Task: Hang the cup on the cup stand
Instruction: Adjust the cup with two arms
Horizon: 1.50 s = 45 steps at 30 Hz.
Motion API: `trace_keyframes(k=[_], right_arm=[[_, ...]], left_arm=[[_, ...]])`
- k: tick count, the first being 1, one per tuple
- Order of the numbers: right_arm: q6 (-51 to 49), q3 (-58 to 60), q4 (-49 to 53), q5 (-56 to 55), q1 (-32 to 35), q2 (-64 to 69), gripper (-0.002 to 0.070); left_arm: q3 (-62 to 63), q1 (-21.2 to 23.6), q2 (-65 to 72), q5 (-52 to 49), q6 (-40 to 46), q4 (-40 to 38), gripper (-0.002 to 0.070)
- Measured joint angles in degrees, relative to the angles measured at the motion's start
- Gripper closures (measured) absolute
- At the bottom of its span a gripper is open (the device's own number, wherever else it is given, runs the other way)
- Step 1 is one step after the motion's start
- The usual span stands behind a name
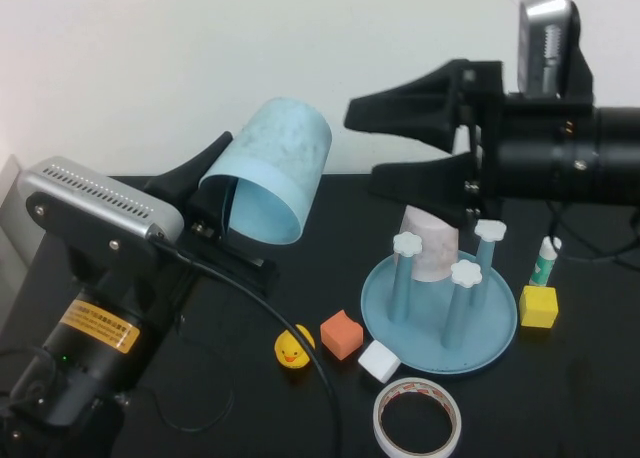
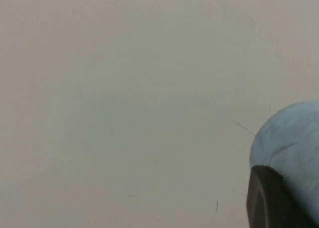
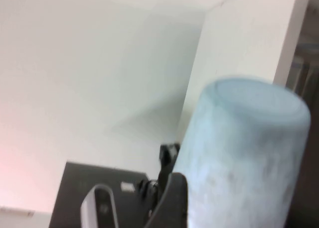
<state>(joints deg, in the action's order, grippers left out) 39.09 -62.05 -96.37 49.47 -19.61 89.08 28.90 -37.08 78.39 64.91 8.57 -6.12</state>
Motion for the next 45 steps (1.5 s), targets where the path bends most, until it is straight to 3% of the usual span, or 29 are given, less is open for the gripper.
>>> trace_keyframes(k=[25, 45], right_arm=[[-5.63, -12.95, -0.32, -6.17, -6.37, 11.18, -0.0017], [-4.27, -13.51, -0.46, -5.37, -8.13, 12.88, -0.0017]], left_arm=[[0.0, 0.0, 0.72, 0.09, 0.0, 0.59, 0.0665], [0.0, 0.0, 1.89, 0.22, 0.0, 0.39, 0.0665]])
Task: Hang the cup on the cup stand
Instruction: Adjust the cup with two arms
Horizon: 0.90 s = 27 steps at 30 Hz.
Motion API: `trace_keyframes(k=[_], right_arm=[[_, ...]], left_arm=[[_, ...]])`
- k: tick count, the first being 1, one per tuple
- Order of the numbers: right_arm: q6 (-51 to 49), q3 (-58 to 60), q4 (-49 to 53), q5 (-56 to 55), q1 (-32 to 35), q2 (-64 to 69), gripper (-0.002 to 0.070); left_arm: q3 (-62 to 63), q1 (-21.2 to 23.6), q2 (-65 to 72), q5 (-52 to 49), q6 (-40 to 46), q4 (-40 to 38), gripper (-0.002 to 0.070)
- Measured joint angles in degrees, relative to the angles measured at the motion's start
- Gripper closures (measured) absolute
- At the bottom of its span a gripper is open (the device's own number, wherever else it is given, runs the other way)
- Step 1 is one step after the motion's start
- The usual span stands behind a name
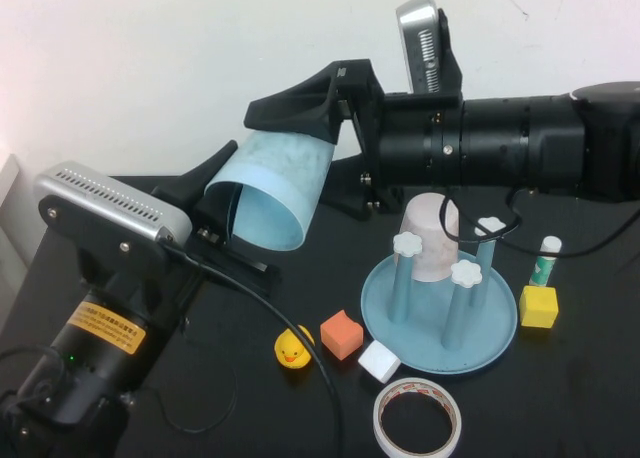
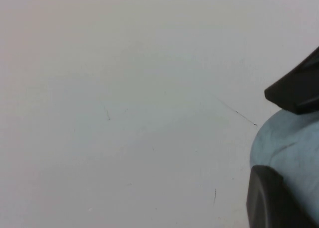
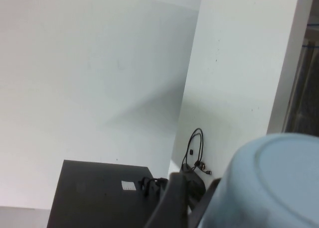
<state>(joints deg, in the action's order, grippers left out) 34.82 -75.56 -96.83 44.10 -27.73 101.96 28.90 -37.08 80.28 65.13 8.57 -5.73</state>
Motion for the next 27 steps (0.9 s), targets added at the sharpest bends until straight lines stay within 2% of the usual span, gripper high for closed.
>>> trace_keyframes(k=[3, 5, 9, 12, 17, 19, 27], right_arm=[[0.53, 0.0, 0.0, 0.0, -0.09, 0.0, 0.002], [0.75, 0.0, 0.0, 0.0, -0.09, 0.09, 0.009], [1.11, 0.0, 0.0, 0.0, -0.09, 0.09, 0.0088], [1.48, 0.0, 0.0, 0.0, -0.09, 0.09, 0.0088], [3.83, -0.75, 0.0, 0.0, 0.01, 0.09, 0.0088], [5.15, -1.32, 0.0, 0.62, 0.37, 0.09, 0.0088], [15.52, -2.06, 0.21, 1.83, 7.52, -3.47, 0.0089]], left_arm=[[0.0, 0.0, 0.0, 0.25, 0.0, 0.0, 0.0665], [0.0, 0.0, 0.0, 0.39, 0.0, 0.0, 0.0665], [0.0, 0.0, 0.0, 0.39, 0.64, 0.0, 0.0648], [0.0, 0.0, 0.0, 0.39, 1.4, 0.0, 0.0585], [0.0, 0.0, 0.0, 0.39, 1.4, 1.15, 0.0402], [0.0, 0.0, -0.12, 0.39, 0.97, 2.88, 0.0361], [0.0, 0.0, -5.44, 0.07, 0.25, 8.76, 0.0328]])
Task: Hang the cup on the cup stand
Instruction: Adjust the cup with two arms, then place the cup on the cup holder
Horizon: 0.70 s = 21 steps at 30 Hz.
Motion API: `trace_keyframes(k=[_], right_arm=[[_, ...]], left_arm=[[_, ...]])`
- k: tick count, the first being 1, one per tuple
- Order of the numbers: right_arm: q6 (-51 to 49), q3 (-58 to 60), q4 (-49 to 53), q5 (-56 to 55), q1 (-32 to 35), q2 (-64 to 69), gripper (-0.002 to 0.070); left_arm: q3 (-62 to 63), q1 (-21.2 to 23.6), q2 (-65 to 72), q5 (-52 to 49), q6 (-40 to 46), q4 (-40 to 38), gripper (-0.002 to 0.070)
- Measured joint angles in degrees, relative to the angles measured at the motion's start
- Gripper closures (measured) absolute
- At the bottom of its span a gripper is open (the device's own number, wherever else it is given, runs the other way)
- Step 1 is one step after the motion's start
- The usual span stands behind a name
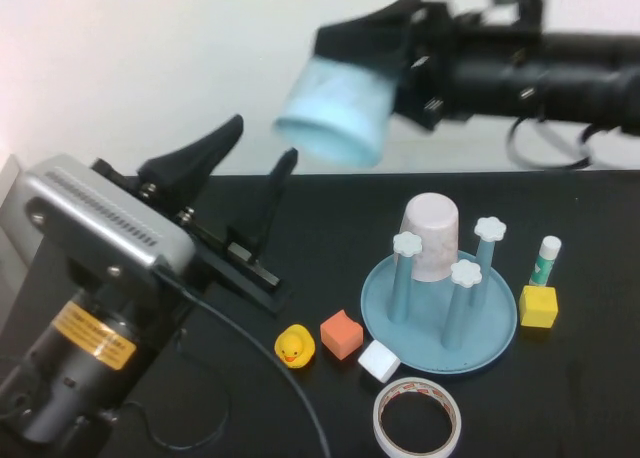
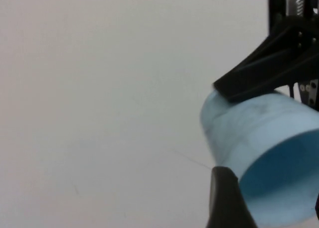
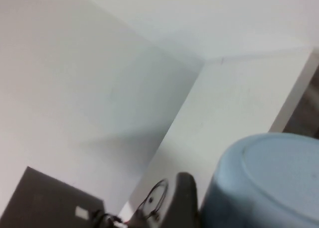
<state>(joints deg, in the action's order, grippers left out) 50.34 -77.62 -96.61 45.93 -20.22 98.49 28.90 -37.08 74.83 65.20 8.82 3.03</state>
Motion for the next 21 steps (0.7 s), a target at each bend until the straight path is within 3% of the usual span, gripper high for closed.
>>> trace_keyframes(k=[6, 9, 11, 15, 18, 21], right_arm=[[9.32, -0.1, 0.37, 7.73, 9.03, -3.87, 0.0089], [13.04, -0.18, 4.3, 11.12, 13.5, -5.44, 0.0089], [15.43, -0.18, 9.73, 12.54, 16.42, -6.85, 0.0089], [20.02, 0.94, 18.73, 12.37, 20.66, -9.49, 0.0089], [29.22, 5.67, 17.91, 9.32, 22.08, -11.39, 0.0089], [47.68, 12.23, 9.12, 6.81, 22.33, -12.33, 0.0089]], left_arm=[[0.0, 0.0, -6.69, -7.75, 0.0, 0.21, 0.0348], [0.0, 0.0, -11.25, -17.49, -0.04, 0.11, 0.0456], [0.0, 0.0, -14.53, -26.27, -0.04, -0.45, 0.0572], [-0.13, 0.0, -20.04, -41.15, -0.04, -3.73, 0.0652], [-0.13, 0.0, -23.52, -48.81, -0.04, -5.51, 0.0669], [-0.13, 0.0, -26.19, -53.3, -0.04, -6.02, 0.0673]])
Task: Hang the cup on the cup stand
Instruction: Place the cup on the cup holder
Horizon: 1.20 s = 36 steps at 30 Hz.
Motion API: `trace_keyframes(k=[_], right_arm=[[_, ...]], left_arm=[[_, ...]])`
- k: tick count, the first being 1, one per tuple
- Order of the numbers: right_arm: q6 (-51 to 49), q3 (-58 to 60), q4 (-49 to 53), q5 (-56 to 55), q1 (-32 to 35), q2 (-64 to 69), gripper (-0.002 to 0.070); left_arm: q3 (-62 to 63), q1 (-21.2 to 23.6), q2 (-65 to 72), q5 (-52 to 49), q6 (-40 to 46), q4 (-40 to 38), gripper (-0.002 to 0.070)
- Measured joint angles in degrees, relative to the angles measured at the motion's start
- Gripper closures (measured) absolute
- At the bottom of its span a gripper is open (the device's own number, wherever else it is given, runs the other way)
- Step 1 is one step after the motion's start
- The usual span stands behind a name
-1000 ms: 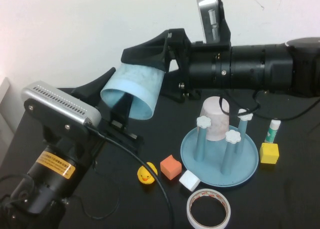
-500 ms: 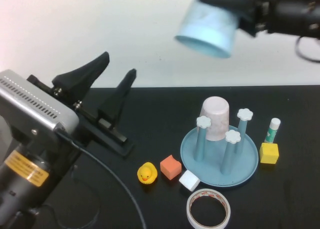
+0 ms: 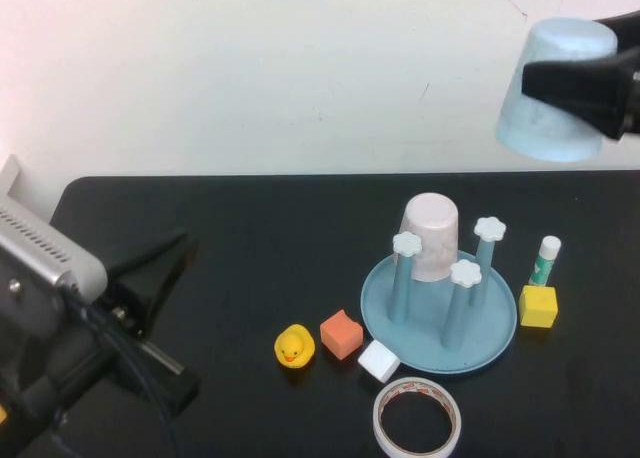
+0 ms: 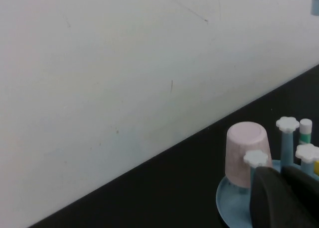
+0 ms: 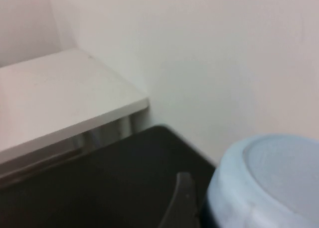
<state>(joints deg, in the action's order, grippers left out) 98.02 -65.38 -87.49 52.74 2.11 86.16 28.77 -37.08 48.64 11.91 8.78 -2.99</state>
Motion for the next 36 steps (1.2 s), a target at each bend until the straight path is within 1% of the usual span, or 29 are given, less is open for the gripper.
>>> trace_keyframes(k=[1, 3, 5, 9, 13, 15, 22, 36], right_arm=[[6.13, 2.06, -3.14, -0.17, 0.0, -0.1, 0.0089], [13.83, 4.71, -5.74, -1.44, 0.0, -0.09, 0.0089], [17.63, 6.2, -7.18, -3.79, 0.0, 0.57, 0.0089], [20.15, 6.62, -8.47, -6.95, 0.0, 4.28, 0.0089], [20.9, 6.86, -8.86, -7.59, 0.0, 9.09, 0.0089], [22.62, 6.86, -8.86, -6.71, 0.0, 11.29, 0.0089], [34.35, 5.55, -8.86, -0.28, 0.0, 16.71, 0.0089], [42.63, 3.1, -8.91, 1.12, 0.0, 24.82, 0.0089]], left_arm=[[0.0, 0.0, -0.55, -0.96, 0.0, 0.0, 0.0674], [0.0, 0.0, -0.96, -2.13, 0.13, -0.04, 0.0675], [0.0, 0.0, -0.98, -2.91, 0.65, -0.13, 0.0675], [0.0, 0.0, -0.87, -4.22, 1.23, -0.13, 0.0675], [0.0, 0.0, -0.87, -5.35, 1.23, -0.13, 0.0675], [0.0, 0.0, -0.87, -6.04, 1.23, -0.13, 0.0675], [0.0, 0.0, -0.87, -8.26, 1.23, -0.13, 0.0675], [0.0, 0.0, -0.87, -9.21, 1.71, -0.13, 0.0675]])
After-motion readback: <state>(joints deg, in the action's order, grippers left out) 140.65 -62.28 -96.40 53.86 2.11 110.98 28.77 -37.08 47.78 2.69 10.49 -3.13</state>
